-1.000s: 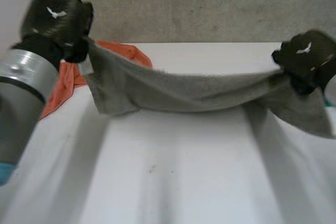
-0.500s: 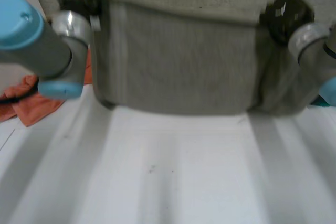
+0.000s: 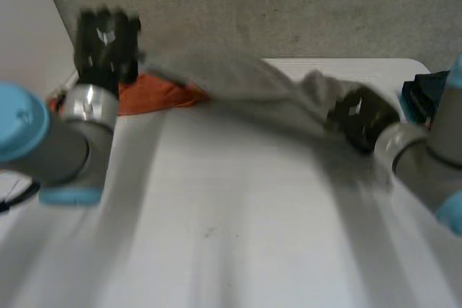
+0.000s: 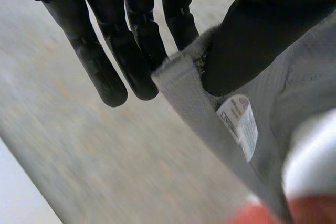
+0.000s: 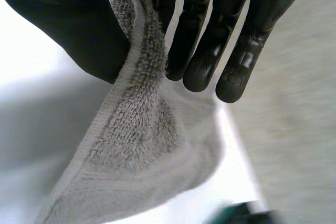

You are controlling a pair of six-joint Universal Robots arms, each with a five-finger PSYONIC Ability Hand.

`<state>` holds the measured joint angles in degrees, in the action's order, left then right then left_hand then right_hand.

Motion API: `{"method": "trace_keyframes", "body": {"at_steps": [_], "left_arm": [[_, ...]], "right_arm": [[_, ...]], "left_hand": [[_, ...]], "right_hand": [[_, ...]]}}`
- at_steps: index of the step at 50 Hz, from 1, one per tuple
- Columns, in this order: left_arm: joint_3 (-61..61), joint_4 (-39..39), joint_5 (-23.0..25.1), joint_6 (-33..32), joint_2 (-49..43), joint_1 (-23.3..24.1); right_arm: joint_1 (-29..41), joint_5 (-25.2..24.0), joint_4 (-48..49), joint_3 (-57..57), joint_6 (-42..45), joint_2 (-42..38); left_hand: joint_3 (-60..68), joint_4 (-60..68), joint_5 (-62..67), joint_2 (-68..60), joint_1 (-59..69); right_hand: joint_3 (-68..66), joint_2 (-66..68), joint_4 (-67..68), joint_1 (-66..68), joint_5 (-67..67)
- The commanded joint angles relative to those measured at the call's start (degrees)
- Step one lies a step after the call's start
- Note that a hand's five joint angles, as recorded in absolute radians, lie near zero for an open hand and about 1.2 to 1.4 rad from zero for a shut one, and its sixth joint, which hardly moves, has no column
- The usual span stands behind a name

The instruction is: Fold the laundry.

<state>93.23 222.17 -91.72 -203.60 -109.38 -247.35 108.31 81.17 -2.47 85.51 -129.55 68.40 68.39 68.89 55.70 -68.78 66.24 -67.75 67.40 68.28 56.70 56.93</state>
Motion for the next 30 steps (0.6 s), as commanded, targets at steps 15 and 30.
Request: {"method": "trace_keyframes", "body": {"at_steps": [15,30], "left_arm": [[12.76,0.02,0.75,0.75,2.15,-1.64],[13.46,-0.42,0.66,3.38,6.72,-4.98]], "right_arm": [[-10.92,-4.97,-0.94,8.62,-19.42,6.3],[-25.07,-11.81,-4.57,17.05,-30.13,7.01]], "left_hand": [[11.61,11.11,14.3,-11.22,13.76],[11.61,11.11,14.3,-11.22,13.76]], "right_hand": [[57.75,-57.4,-58.28,-46.7,-56.93],[46.08,-45.73,-46.61,-35.04,-45.27]]}}
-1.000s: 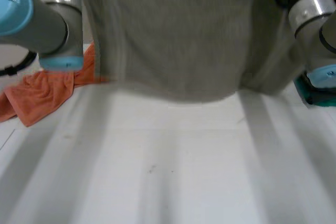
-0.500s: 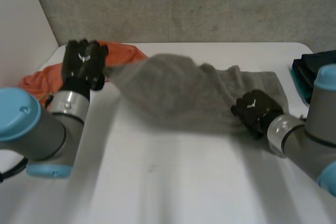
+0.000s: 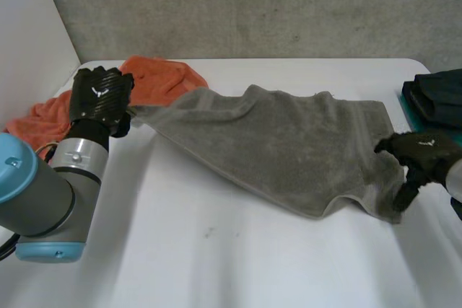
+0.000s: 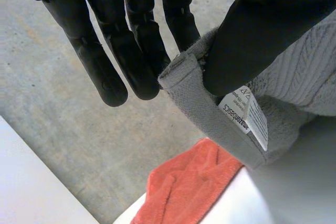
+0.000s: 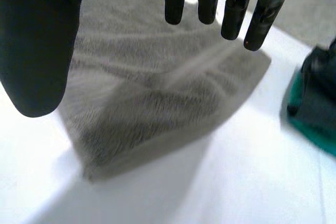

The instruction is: Fold the laundry.

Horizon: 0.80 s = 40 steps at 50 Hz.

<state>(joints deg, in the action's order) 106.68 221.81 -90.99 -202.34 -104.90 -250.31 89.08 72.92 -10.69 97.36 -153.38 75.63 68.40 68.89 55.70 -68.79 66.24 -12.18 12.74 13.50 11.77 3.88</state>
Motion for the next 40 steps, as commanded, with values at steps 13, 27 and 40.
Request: {"method": "trace_keyframes", "body": {"at_steps": [13,27,40], "left_arm": [[0.11,-1.21,0.11,5.99,3.39,-2.46],[-0.07,-1.21,0.2,5.99,3.47,-4.22],[-0.07,-1.21,0.55,6.17,3.39,-4.57]], "right_arm": [[-1.73,-6.65,14.73,10.57,-19.41,-1.27],[12.34,0.2,19.83,6.71,-18.98,-11.03],[12.96,5.57,27.12,5.39,-14.85,-12.44]], "left_hand": [[11.6,11.11,14.3,-11.21,13.76],[11.6,11.11,14.3,-11.21,13.76],[11.6,11.11,14.3,-11.21,13.76]], "right_hand": [[-5.81,5.25,4.49,6.22,4.11],[-6.14,5.58,4.82,6.55,4.44],[-24.97,24.41,23.64,25.37,23.27]]}}
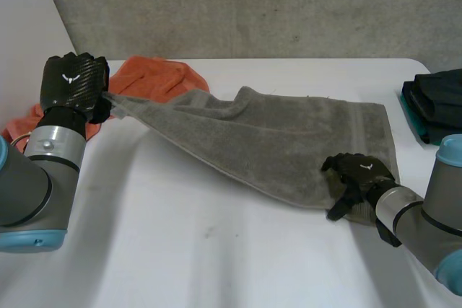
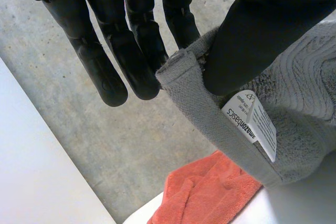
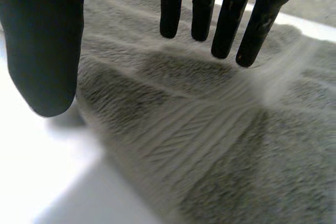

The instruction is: Fold the laundry.

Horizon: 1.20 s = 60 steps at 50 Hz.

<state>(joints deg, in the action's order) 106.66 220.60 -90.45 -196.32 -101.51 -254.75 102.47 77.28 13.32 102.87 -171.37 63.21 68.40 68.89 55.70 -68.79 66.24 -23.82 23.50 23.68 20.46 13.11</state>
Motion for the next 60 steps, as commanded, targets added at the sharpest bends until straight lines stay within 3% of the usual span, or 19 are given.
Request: {"method": "trace_keyframes", "body": {"at_steps": [1,7,13,25,27,31,36,39,47,51,56,60], "left_arm": [[-0.05,0.0,0.01,0.24,0.08,-0.22],[-0.05,0.0,-0.07,0.24,0.44,-0.92],[-0.05,0.0,-0.07,0.33,0.44,-1.01],[0.04,0.0,-0.16,0.24,0.44,-0.92],[0.04,0.0,-0.16,0.24,0.35,-0.92],[0.04,-0.09,-0.25,0.07,0.35,-0.92],[0.13,-1.75,-0.25,-0.2,0.52,-0.66],[0.83,-5.52,-0.16,-0.55,1.58,-0.57],[4.25,-22.22,0.98,-3.27,6.76,-0.84],[7.42,-31.27,2.38,-10.2,10.62,-1.19],[12.59,-45.92,2.74,-23.63,18.26,-1.45],[15.32,-55.77,3.35,-29.27,23.27,-1.19]], "right_arm": [[-0.43,1.21,3.2,-0.13,3.76,0.07],[-3.32,1.3,2.94,-0.57,8.42,-0.81],[-8.86,0.86,0.84,-0.31,11.75,-0.46],[-13.17,-0.45,-2.85,0.66,15.44,-0.19],[-13.61,-1.07,-3.03,0.84,15.98,-0.19],[-15.02,-3.09,-3.03,0.84,16.68,-0.19],[-16.51,-4.41,-3.56,1.45,20.97,2.34],[-16.69,-4.41,-5.31,2.41,24.75,6.21],[-17.65,-4.76,-23.22,1.89,40.74,15.17],[-19.23,-4.59,-29.64,1.02,45.93,18.08],[-21.17,-4.15,-38.35,-0.48,53.58,21.42],[-24.59,-4.24,-45.38,-0.57,60.96,22.75]], "left_hand": [[11.6,11.11,14.3,-11.21,13.76],[11.6,11.11,14.3,-11.21,13.76],[11.6,11.11,14.3,-11.21,13.76],[11.6,11.11,14.3,-11.21,13.76],[11.6,11.11,14.3,-11.21,13.76],[11.6,11.11,14.3,-11.21,13.76],[11.6,11.11,14.3,-11.21,13.76],[11.6,11.11,14.3,-11.21,13.76],[11.6,11.11,14.3,-11.21,13.76],[11.6,11.11,14.3,-11.21,13.76],[11.6,11.11,14.3,-11.21,13.76],[11.6,11.11,14.3,-11.21,13.76]], "right_hand": [[-14.68,15.0,14.82,18.04,15.39],[-25.45,25.77,25.59,28.81,26.16],[-25.79,26.12,25.93,29.16,26.5],[-26.29,26.62,26.43,29.65,27.0],[-29.47,29.8,29.61,32.84,30.18],[-56.14,56.47,56.29,59.51,56.86],[-56.18,56.5,56.32,59.54,56.89],[-56.18,56.5,56.32,59.54,56.89],[-56.18,56.5,56.32,59.54,56.89],[-56.18,56.5,56.32,59.54,56.89],[-56.18,56.5,56.32,59.54,56.89],[-56.18,56.5,56.32,59.54,56.89]]}}
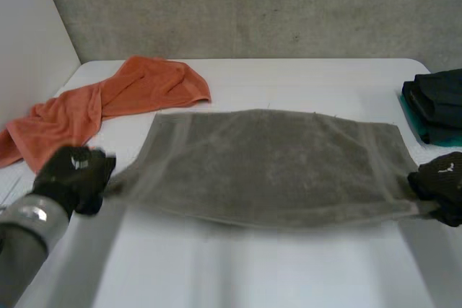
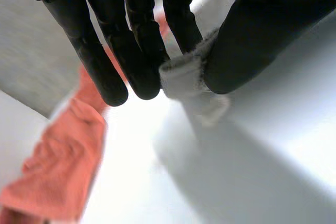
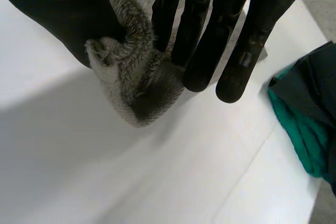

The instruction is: Fold the laundry.

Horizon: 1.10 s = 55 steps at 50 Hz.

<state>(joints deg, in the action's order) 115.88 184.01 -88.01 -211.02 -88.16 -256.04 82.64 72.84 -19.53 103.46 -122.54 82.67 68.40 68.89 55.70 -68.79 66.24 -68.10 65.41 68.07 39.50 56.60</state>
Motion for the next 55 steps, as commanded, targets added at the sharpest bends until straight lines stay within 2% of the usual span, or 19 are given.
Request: {"method": "trace_keyframes", "body": {"at_steps": [1,6,8,14,18,20,26,33,45,46,47,48,49,55], "left_arm": [[6.29,-20.17,1.25,-14.94,10.72,0.27],[5.85,-17.99,4.94,-13.81,12.49,0.37],[5.24,-13.52,6.53,-12.84,11.09,0.45],[-0.55,0.54,6.36,-7.31,-1.29,2.29],[-8.46,6.79,3.99,-2.47,-11.75,5.28],[-13.91,9.26,-0.04,-1.41,-18.6,7.04],[-29.09,13.12,-10.67,-1.41,-33.44,8.18],[-41.77,13.39,-12.72,-1.68,-45.24,8.63],[-49.87,18.4,-12.54,-2.47,-50.36,9.06],[-49.79,18.84,-12.45,-2.64,-50.44,9.15],[-49.79,19.45,-12.45,-2.82,-50.44,9.41],[-49.79,20.5,-12.8,-3.17,-50.53,10.11],[-49.79,20.95,-12.72,-3.34,-50.53,10.47],[-48.65,23.15,-13.42,-4.14,-49.39,12.14]], "right_arm": [[-5.29,0.11,-13.34,-1.16,12.93,3.29],[-6.97,-0.85,-15.63,-1.16,16.63,2.41],[-6.8,-1.47,-14.41,-1.25,16.02,1.45],[-1.1,-1.21,-4.41,-6.85,9.45,-7.94],[2.51,0.45,0.87,-12.82,4.96,-12.69],[3.57,1.6,2.38,-15.21,3.81,-14.89],[7.35,5.38,7.83,-26.81,2.4,-25.35],[9.29,6.71,12.75,-37.98,2.57,-35.38],[11.05,10.22,27.08,-46.16,2.83,-44.26],[11.22,10.22,27.87,-46.16,2.84,-44.52],[11.75,10.83,29.1,-46.16,2.57,-45.13],[12.1,10.92,29.63,-46.07,2.57,-45.4],[12.28,11.1,30.07,-46.07,2.75,-45.75],[13.24,14.61,30.25,-44.24,-0.4,-43.84]], "left_hand": [[11.6,11.11,14.3,-11.21,13.76],[11.6,11.11,14.3,-11.21,13.76],[11.6,11.11,14.3,-11.21,13.76],[11.6,11.11,14.3,-11.21,13.76],[11.6,11.11,14.3,-11.21,13.76],[11.6,11.11,14.3,-11.21,13.76],[11.6,11.11,14.3,-11.21,13.76],[11.6,11.11,14.3,-11.21,13.76],[11.6,11.11,14.3,-11.21,13.76],[4.29,3.81,6.99,-3.91,6.45],[-13.76,-14.25,-11.07,14.15,-11.6],[-48.92,-49.4,-46.22,49.3,-46.76],[-58.4,-58.89,-55.7,58.79,-56.24],[-58.4,-58.89,-55.7,58.79,-56.24]], "right_hand": [[-11.9,14.59,11.93,40.5,13.4],[-11.9,14.59,11.93,40.5,13.4],[-11.9,14.59,11.93,40.5,13.4],[-11.9,14.59,11.93,40.5,13.4],[-11.9,14.59,11.93,40.5,13.4],[-11.9,14.59,11.93,40.5,13.4],[-11.9,14.59,11.93,40.5,13.4],[-11.9,14.59,11.93,40.5,13.4],[-11.9,14.59,11.93,40.5,13.4],[-11.9,14.59,11.93,40.5,13.4],[32.17,-29.48,-32.14,-3.57,-30.67],[58.1,-55.41,-58.07,-29.5,-56.6],[58.1,-55.41,-58.07,-29.5,-56.6],[58.1,-55.41,-58.07,-29.5,-56.6]]}}
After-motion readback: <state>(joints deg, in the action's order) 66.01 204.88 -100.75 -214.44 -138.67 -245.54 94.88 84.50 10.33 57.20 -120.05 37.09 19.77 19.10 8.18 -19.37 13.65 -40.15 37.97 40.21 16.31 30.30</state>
